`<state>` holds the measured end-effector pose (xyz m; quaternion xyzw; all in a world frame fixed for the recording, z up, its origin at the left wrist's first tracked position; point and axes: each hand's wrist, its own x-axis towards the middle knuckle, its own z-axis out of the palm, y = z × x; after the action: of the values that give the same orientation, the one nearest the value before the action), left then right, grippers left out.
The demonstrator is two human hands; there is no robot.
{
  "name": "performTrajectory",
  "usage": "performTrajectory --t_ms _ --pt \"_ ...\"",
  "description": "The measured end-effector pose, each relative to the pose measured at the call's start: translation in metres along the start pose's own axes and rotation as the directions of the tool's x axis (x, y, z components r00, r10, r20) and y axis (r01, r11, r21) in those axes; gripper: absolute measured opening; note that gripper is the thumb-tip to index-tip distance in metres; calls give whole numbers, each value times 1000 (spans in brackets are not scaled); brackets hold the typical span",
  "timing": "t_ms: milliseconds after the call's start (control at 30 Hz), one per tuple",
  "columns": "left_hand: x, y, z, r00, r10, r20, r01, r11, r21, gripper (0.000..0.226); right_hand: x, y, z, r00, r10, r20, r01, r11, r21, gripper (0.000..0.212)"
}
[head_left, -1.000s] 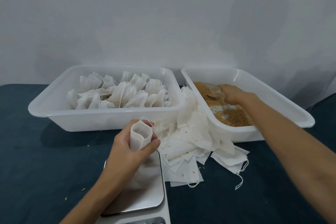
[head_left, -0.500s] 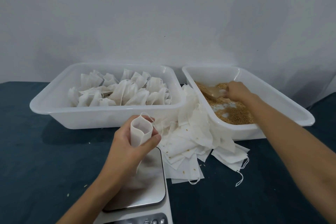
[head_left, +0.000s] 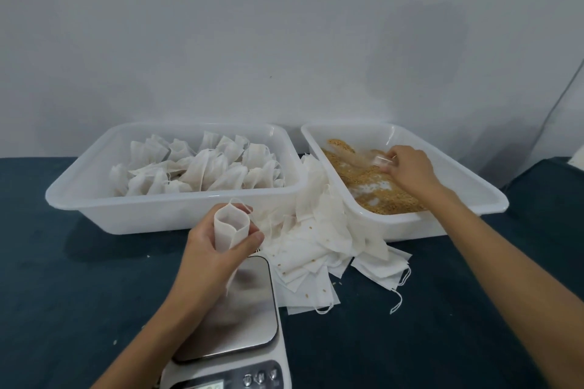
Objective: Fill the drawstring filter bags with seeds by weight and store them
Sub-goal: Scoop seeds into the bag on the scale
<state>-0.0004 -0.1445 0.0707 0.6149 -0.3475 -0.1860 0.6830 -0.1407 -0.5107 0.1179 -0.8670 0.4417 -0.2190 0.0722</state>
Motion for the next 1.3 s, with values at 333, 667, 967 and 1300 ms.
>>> performTrajectory --t_ms 333,667,967,1300 --pt "-1 0 0 1000 -3 -9 3 1000 3 27 -17 21 -9 998 65 13 -64 994 -86 20" --pt "2 -5 0 1000 10 8 -11 1000 7 21 -36 10 -21 996 -58 63 48 987 155 32" --pt "-6 -1 2 999 -23 31 22 1000 20 29 -99 -48 -48 857 -513 55 446 790 420 26" --pt "-9 -2 0 999 3 48 -6 998 60 27 -115 -81 -65 692 -721 39 708 688 158 30"
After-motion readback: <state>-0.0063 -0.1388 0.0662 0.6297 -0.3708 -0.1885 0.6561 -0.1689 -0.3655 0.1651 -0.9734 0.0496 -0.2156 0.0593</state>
